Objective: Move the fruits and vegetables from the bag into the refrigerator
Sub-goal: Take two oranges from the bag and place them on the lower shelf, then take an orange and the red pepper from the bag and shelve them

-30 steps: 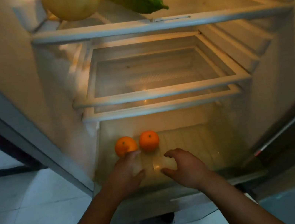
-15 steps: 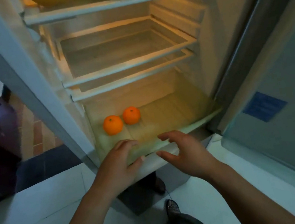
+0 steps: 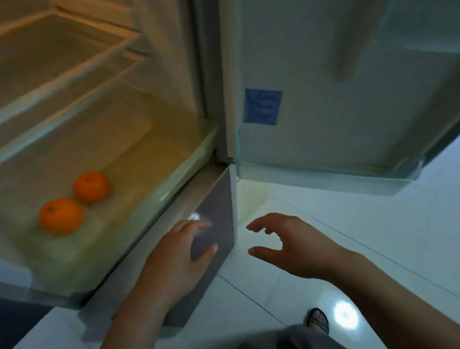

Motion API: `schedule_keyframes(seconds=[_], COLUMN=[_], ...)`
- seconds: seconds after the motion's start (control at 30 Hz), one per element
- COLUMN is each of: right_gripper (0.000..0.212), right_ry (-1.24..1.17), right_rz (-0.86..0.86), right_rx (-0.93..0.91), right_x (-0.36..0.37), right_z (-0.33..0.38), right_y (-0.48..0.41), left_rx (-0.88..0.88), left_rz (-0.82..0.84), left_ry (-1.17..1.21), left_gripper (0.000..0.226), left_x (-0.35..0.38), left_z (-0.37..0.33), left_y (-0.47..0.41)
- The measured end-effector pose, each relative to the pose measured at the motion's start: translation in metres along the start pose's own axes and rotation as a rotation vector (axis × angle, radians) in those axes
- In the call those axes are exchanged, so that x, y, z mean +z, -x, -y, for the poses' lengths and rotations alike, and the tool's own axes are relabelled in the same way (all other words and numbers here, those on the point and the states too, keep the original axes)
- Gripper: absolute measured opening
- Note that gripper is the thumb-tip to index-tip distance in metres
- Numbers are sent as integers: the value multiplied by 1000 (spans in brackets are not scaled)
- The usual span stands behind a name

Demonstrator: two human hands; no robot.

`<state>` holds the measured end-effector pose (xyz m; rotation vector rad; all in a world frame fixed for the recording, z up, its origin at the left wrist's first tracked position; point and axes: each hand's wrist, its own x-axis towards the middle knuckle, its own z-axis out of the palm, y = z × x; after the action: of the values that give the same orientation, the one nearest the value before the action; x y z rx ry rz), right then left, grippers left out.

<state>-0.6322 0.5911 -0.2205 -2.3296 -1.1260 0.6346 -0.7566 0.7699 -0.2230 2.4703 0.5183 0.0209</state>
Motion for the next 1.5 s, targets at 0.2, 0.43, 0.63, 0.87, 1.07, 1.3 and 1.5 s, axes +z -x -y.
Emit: schedule_keyframes(seconds=[0.2, 0.43, 0.63, 0.87, 1.07, 1.3, 1.5], right_gripper=[49, 47, 46, 44, 42, 44, 43], right_ry=[-58, -96, -99, -103, -114, -67, -20], right_rz=[-11, -56, -134, -185, -189, -139, -148], right_rx=[161, 296, 467, 586, 530, 461, 424], right_x=[-20, -70, -128, -186, -219, -281, -359], right_z=[-65, -173, -286, -369, -419, -480, -529], right_y=[53, 136, 224, 287, 259, 201, 151], left_rx=[55, 165, 324, 397, 358, 307, 296], left_rz=[166, 367, 549, 566, 555, 507, 431], left_ry=[-46, -76, -178, -171, -154, -108, -114], left_gripper=[44, 45, 46, 45, 42, 42, 43], left_x=[46, 142, 246, 313, 333, 363, 368], left_z=[-57, -179, -307, -414, -435, -469, -523], left_y=[-21, -55, -85, -110, -150, -233, -329])
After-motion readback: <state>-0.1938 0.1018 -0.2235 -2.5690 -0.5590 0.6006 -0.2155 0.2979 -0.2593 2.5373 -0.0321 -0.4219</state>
